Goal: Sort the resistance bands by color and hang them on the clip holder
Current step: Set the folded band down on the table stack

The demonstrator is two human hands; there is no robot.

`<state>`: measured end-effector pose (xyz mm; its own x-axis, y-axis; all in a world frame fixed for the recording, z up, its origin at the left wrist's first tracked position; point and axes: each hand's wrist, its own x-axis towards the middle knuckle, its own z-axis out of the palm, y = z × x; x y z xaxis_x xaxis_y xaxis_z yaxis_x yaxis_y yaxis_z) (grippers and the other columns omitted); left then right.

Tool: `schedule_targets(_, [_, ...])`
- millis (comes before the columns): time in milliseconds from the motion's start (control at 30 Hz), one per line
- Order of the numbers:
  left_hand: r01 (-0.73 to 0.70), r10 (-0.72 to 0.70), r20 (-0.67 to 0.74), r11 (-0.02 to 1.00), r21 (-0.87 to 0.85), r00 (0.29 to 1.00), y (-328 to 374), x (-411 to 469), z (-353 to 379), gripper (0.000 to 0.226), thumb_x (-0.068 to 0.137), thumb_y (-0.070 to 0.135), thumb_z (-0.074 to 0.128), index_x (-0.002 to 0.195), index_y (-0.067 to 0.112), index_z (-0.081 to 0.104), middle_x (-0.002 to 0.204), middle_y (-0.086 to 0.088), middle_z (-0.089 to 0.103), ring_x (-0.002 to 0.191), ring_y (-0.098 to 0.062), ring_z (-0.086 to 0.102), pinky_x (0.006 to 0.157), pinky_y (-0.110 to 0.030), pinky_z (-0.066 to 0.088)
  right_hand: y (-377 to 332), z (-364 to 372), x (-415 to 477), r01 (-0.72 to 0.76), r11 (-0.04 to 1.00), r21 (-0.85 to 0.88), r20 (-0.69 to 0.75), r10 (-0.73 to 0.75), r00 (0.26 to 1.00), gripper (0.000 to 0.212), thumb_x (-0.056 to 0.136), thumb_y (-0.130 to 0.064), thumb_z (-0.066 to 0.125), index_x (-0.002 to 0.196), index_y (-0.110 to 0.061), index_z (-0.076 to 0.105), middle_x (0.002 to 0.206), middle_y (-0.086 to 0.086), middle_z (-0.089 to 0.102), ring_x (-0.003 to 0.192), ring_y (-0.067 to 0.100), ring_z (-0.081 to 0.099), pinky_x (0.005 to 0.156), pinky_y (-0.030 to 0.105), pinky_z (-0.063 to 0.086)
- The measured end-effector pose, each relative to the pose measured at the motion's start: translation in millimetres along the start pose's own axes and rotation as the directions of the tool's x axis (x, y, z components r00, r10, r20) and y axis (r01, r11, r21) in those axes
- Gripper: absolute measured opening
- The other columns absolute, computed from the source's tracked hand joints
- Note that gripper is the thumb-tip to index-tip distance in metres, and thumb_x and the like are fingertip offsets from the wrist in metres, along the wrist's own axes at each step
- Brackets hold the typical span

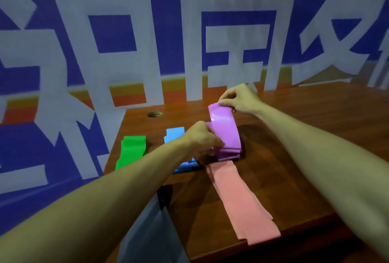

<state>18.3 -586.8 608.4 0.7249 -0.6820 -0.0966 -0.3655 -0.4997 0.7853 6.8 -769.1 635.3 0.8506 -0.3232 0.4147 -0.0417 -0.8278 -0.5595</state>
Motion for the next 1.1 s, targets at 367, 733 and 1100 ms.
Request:
schedule_targets(367, [0.032,-0.033,-0.004,0.945,0.325,0.999,8,9,1,0.052,0.084,0.023,0.07,0.121,-0.005,0.046,0.068,-0.006,0.055,0.042,-0.008,0.049,0.028,-0.015,0.033,30,44,1,-0.043,0.997,-0.064,0.121,0.05,0.991,0.007,0.084,-0.022,0.073,0.087,-0.016,0.076,0.085,0.001,0.073,0.074,0.021,0.069,0.062,0.021,0.053])
schedule_targets(733, [-0.161,0.107,0.128,0.823,0.546,0.986,5,-1,5,0.029,0.094,0.03,0.051,0.113,0.017,0.069,0.113,-0.007,0.066,0.088,-0.017,0.052,0.076,-0.027,0.043,30,43,-18,-0.108,0.994,-0.035,0.161,0.112,0.98,0.016,0.082,-0.024,0.075,0.096,-0.018,0.073,0.094,-0.003,0.068,0.086,0.01,0.056,0.078,0.021,0.039])
schedule_targets(1100, [-0.13,0.097,0.089,0.826,0.548,0.991,13,-19,-21,0.023,0.089,0.02,0.049,0.087,0.007,0.069,0.092,-0.011,0.068,0.084,-0.028,0.061,0.067,-0.034,0.049,1,18,-44,-0.116,0.987,-0.11,0.037,0.12,0.992,0.037,0.091,-0.027,0.064,0.126,-0.014,0.059,0.125,0.003,0.061,0.113,0.018,0.056,0.096,0.029,0.044])
